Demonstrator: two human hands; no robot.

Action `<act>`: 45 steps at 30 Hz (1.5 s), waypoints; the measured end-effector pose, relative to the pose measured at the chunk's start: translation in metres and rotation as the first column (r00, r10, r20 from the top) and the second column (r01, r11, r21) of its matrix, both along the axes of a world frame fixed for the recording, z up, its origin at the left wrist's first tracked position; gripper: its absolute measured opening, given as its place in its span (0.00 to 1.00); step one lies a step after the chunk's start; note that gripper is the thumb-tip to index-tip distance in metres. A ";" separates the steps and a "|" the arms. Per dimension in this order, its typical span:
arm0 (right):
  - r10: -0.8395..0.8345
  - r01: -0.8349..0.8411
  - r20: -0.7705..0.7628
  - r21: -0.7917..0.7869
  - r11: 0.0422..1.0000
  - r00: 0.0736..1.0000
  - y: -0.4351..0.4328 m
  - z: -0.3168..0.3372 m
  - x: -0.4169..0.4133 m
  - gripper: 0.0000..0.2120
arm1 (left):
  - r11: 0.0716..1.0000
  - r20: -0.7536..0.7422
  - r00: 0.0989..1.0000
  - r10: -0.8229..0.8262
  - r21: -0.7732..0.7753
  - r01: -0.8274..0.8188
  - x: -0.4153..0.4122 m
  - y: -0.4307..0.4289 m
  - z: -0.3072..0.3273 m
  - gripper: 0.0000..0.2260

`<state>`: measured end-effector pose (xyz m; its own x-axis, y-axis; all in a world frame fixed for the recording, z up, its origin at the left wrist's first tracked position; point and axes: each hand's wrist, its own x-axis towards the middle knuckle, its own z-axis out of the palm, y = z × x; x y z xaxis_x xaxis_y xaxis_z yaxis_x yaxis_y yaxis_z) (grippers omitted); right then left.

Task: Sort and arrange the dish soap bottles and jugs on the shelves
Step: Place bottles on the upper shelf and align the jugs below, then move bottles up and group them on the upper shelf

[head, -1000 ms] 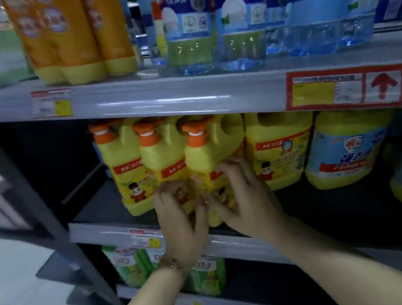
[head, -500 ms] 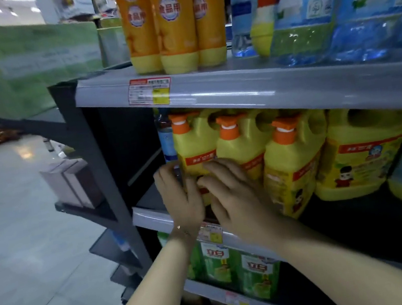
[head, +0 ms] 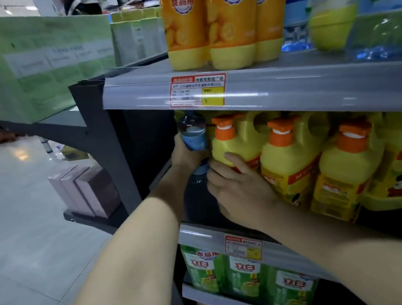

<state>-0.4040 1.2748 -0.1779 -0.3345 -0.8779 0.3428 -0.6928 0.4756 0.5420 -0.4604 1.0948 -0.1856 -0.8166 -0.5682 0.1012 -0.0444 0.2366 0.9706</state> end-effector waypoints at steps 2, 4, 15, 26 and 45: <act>0.006 -0.007 -0.040 -0.007 1.000 0.999 0.003 -0.007 -0.001 0.16 | 0.999 -0.001 0.999 0.033 -0.012 -0.033 -0.005 0.002 -0.004 0.25; 0.004 -0.006 -0.054 -0.037 0.999 0.999 0.004 -0.011 -0.002 0.15 | 0.994 -0.002 0.996 0.086 -0.071 -0.086 -0.006 0.003 -0.007 0.20; -0.022 -0.010 -0.190 -0.166 0.986 0.981 -0.018 -0.004 0.008 0.13 | 0.967 -0.207 0.947 0.246 0.117 -0.225 0.040 0.007 -0.023 0.18; -0.170 0.173 0.028 -0.144 0.974 0.985 0.011 -0.012 0.021 0.25 | 0.986 -0.305 0.942 0.139 0.132 -0.103 0.090 0.017 -0.025 0.18; -0.447 0.483 0.485 0.056 0.874 0.752 -0.072 0.027 0.023 0.36 | 0.963 -0.358 0.916 0.182 0.254 -0.092 0.105 0.017 -0.019 0.18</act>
